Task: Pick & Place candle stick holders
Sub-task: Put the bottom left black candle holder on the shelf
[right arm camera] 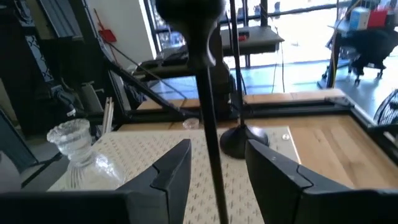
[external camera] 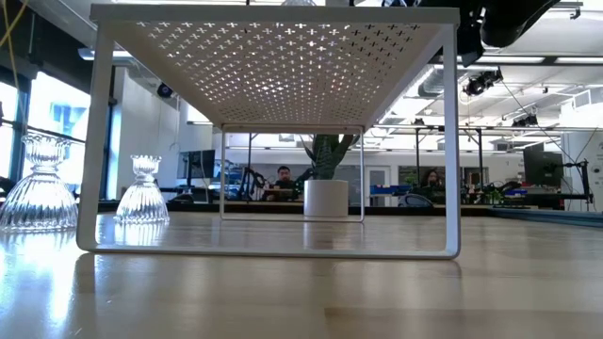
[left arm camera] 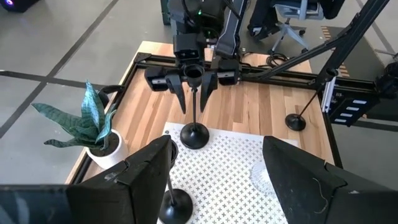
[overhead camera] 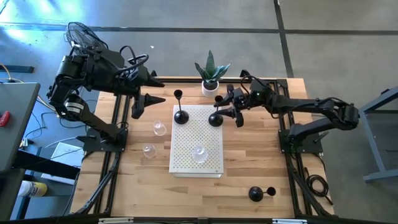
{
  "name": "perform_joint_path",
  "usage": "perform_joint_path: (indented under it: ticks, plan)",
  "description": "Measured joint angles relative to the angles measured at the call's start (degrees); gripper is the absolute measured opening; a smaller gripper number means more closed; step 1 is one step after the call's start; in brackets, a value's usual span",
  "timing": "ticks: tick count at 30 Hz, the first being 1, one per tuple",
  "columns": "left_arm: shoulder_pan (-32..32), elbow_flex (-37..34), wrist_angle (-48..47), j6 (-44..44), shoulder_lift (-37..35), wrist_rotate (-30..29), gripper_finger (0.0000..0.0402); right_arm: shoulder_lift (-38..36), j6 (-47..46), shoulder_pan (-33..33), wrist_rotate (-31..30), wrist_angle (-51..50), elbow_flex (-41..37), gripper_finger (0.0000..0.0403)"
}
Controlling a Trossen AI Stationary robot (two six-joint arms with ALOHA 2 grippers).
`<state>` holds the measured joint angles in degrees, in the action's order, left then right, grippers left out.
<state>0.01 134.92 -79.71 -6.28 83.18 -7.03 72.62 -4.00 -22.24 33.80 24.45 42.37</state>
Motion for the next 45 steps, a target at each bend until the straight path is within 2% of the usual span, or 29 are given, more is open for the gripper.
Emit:
perform_joint_path:
  ticks: [19, 31, 36, 40, 45]
  plan:
    - [0.0, 0.0, 0.1, -0.2, 0.0, 0.0, 0.0250, -0.5, 0.0, 0.0, 0.1, -4.0, 0.0, 0.0145]
    - [0.0, 0.0, -0.2, -0.2, 0.0, -0.1, 0.0250, -8.1, 0.6, -2.3, 0.0, -14.1, 0.0, 0.0145]
    - [0.0, 0.0, -1.1, -0.2, 0.0, -0.2, 0.0250, -11.5, 0.4, -3.0, -0.5, -22.7, 0.0, 0.0145]
    - [0.0, 0.0, -1.4, -0.2, 0.0, -0.2, 0.0250, -12.5, -1.3, -3.0, -0.8, -28.8, 0.0, 0.0145]
    - [0.0, 0.0, -1.5, -0.2, 0.0, -0.2, 0.0250, -12.0, -6.3, -1.9, -0.9, -30.7, 0.0, 0.0145]
